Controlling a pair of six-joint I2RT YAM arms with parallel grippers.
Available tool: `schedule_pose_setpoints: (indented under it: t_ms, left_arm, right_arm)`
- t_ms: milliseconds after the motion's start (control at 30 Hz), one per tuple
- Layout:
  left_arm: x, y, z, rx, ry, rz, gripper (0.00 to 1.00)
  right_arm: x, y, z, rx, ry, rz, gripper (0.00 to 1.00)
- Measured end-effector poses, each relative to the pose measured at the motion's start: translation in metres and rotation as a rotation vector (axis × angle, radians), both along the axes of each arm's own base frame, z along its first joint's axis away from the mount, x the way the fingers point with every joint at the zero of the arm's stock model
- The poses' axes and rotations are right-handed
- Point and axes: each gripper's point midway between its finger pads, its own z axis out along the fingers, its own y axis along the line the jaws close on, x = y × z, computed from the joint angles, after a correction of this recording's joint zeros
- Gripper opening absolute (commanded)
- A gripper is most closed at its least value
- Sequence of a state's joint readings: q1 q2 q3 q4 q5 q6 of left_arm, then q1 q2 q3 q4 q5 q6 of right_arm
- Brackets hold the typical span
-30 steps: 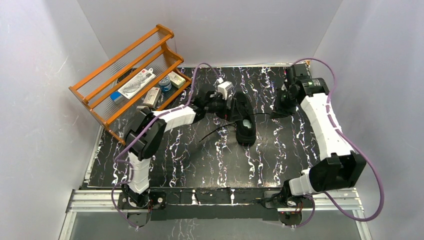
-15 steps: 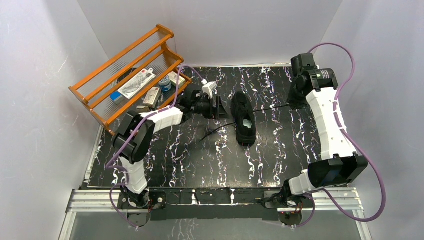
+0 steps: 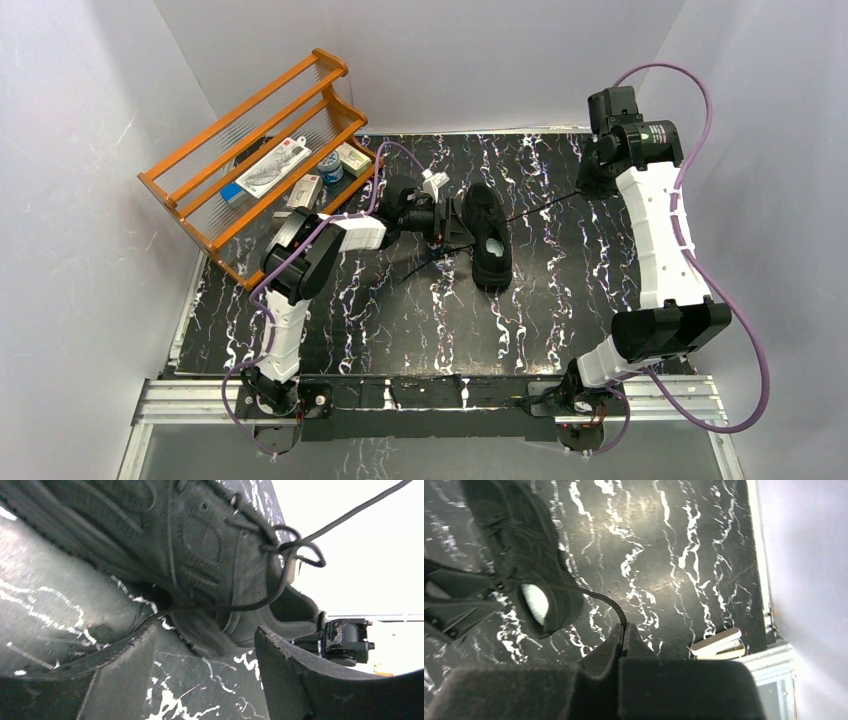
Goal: Tie the shoes
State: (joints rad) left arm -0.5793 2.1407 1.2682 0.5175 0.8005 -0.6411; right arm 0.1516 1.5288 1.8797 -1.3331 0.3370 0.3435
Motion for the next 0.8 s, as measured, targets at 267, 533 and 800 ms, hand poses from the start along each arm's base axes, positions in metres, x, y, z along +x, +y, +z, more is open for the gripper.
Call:
schedule_pose_setpoints:
  t_ms: [267, 533, 800]
  left_arm:
    - [0.009, -0.015, 0.030, -0.078, -0.037, -0.005, 0.51]
    - [0.010, -0.017, 0.033, -0.074, -0.017, -0.007, 0.49]
    - [0.014, -0.023, 0.038, -0.083, -0.020, -0.019, 0.48]
  right_arm:
    - [-0.002, 0.065, 0.033, 0.288, -0.083, 0.299, 0.00]
    - [-0.025, 0.112, 0.076, 0.525, -0.219, 0.500, 0.00]
    - [-0.024, 0.095, 0.103, 0.438, -0.374, 0.457, 0.00]
